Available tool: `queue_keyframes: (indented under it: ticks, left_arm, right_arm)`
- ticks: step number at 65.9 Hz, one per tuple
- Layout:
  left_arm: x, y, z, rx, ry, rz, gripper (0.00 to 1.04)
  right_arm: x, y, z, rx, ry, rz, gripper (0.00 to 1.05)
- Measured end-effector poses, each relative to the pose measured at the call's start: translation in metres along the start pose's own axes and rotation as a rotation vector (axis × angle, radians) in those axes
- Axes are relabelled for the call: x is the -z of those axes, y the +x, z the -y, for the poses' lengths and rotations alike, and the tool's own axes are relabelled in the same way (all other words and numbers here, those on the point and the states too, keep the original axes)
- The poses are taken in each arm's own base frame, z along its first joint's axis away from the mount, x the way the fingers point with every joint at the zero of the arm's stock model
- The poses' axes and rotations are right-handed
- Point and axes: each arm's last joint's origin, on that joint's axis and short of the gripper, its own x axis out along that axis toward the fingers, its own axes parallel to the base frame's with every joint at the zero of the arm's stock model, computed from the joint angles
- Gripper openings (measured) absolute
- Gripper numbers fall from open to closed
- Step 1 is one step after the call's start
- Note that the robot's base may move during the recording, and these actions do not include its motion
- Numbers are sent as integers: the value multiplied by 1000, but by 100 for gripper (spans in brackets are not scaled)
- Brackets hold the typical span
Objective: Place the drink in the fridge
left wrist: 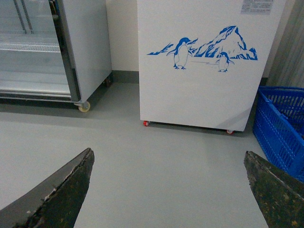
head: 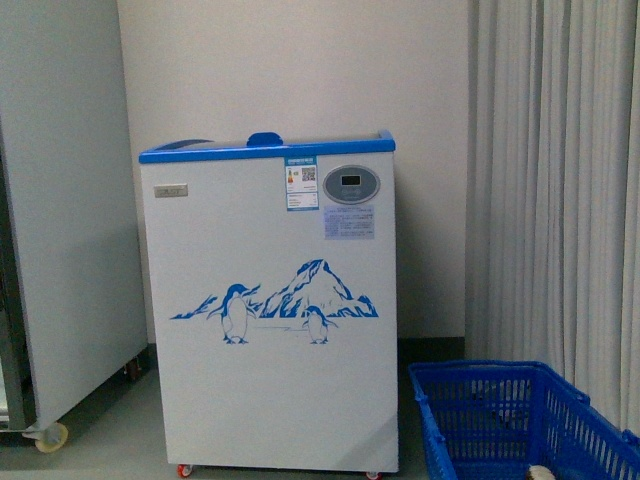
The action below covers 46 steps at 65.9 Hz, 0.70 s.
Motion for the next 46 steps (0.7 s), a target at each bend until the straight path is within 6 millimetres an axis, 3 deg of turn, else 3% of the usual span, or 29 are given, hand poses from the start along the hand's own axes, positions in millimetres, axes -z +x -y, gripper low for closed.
queue_keyframes:
  ticks: [46]
  left_arm:
    - [0,0,0,0,0,0,97]
  right_arm:
    - [0,0,0,0,0,0,97]
